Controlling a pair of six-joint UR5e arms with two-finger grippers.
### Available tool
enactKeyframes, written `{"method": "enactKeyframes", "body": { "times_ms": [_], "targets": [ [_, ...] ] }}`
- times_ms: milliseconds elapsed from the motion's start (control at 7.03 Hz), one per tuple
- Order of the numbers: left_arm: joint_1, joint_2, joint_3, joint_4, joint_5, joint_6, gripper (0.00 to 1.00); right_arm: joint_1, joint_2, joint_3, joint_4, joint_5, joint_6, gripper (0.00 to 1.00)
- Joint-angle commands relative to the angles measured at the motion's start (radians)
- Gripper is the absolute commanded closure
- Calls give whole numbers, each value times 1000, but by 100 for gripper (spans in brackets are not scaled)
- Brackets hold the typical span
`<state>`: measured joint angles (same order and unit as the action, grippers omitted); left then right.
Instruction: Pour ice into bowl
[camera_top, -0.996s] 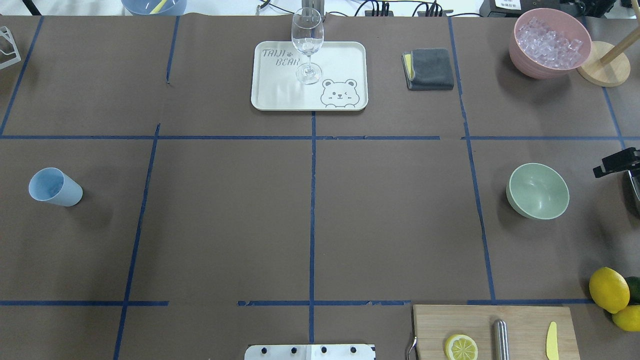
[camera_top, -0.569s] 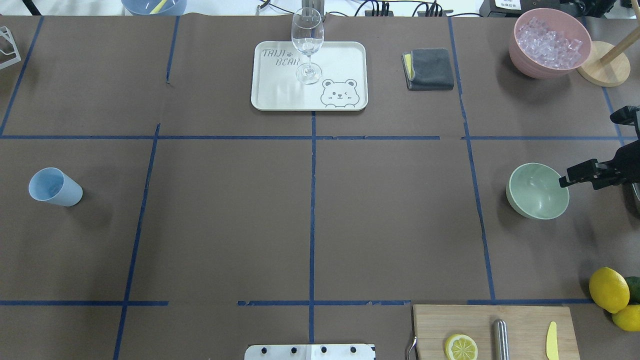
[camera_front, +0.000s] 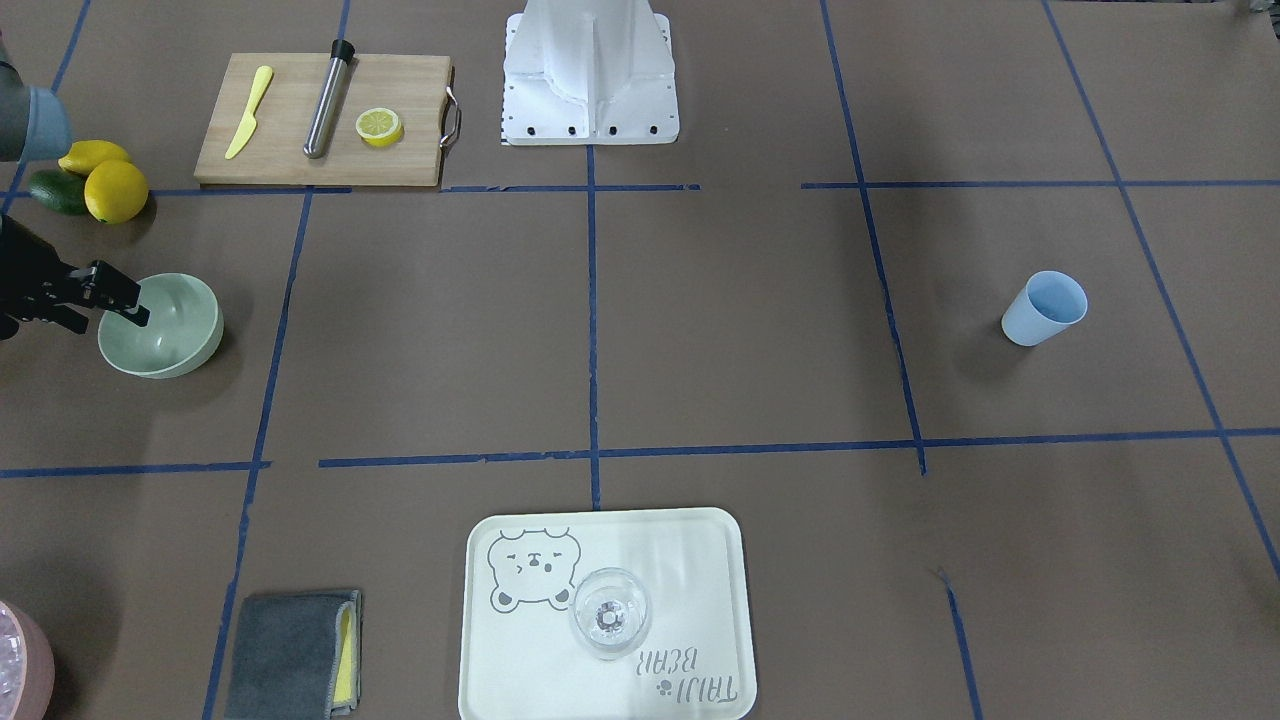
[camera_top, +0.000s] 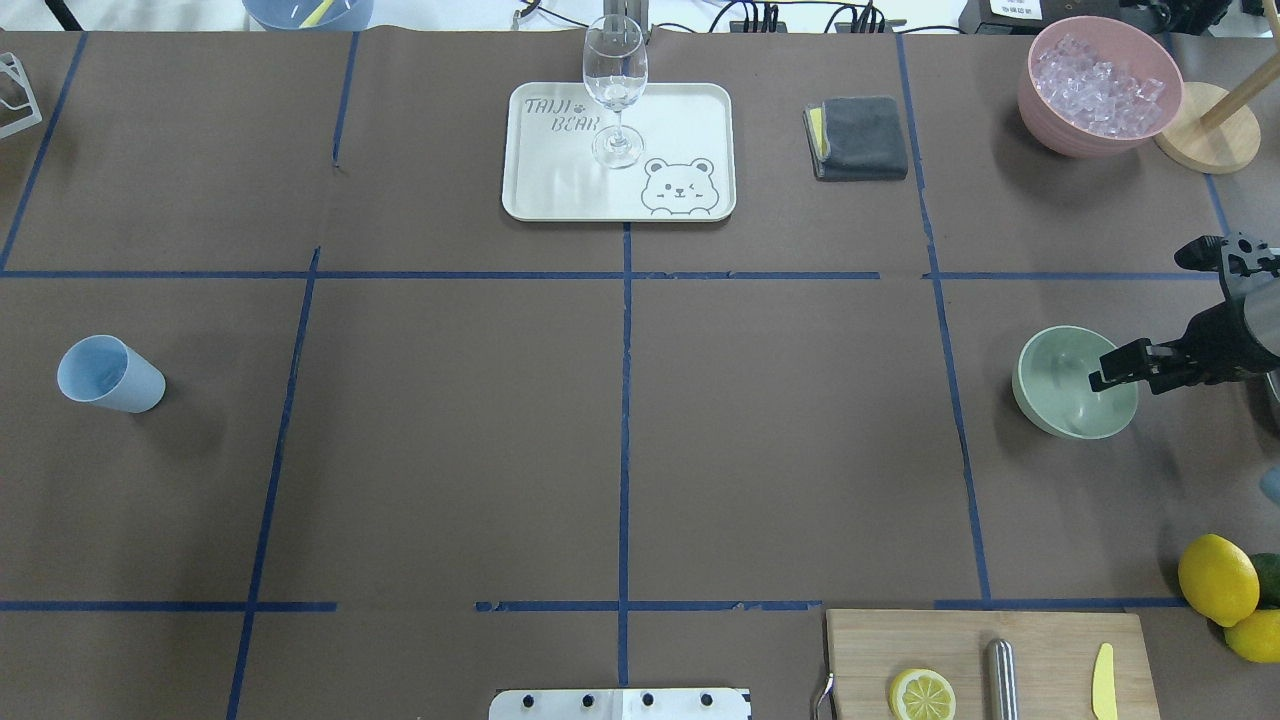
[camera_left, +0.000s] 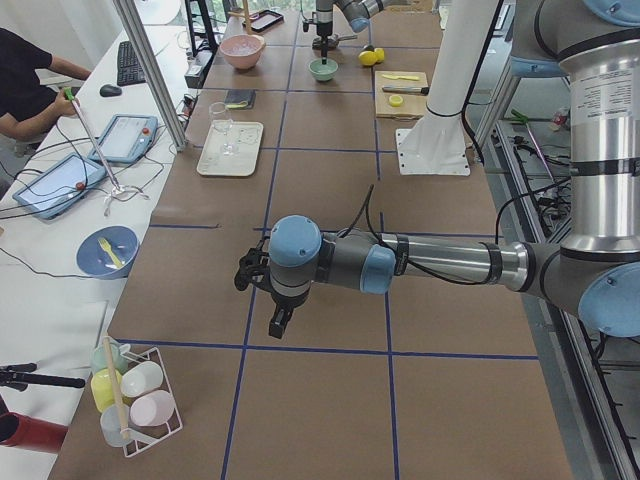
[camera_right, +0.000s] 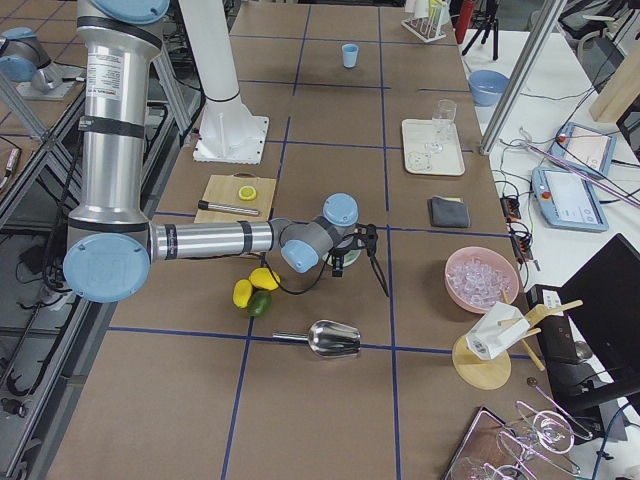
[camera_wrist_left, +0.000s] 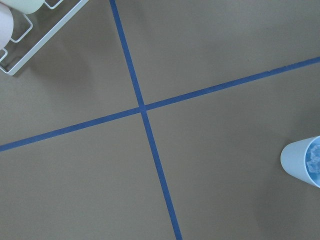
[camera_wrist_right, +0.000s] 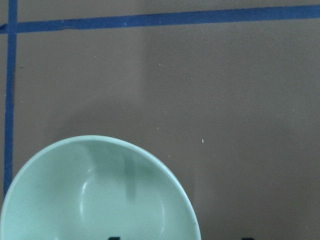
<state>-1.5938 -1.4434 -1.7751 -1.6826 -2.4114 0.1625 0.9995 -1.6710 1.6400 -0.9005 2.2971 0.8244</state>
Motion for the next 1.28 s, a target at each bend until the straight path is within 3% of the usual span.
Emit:
{"method": "enactKeyframes", "body": {
  "times_ms": [0, 142, 285, 427, 712, 1139],
  "targets": [
    [0, 0, -1, 0, 0, 0, 0, -4, 2, -12, 0, -18, 1, 24],
    [0, 1, -1, 0, 0, 0, 0, -10, 2, -16, 0, -19, 2, 46],
    [0, 0, -1, 0, 0, 0, 0, -13, 7, -16, 0, -22, 2, 58],
    [0, 1, -1, 0, 0, 2, 0, -24, 10, -17, 0, -27, 2, 60],
    [0, 1, -1, 0, 0, 0, 0, -30, 13, -14, 0, -33, 2, 100],
    [0, 1, -3, 0, 0, -1, 0, -28, 19, 61, -1, -24, 46, 100]
  ]
}}
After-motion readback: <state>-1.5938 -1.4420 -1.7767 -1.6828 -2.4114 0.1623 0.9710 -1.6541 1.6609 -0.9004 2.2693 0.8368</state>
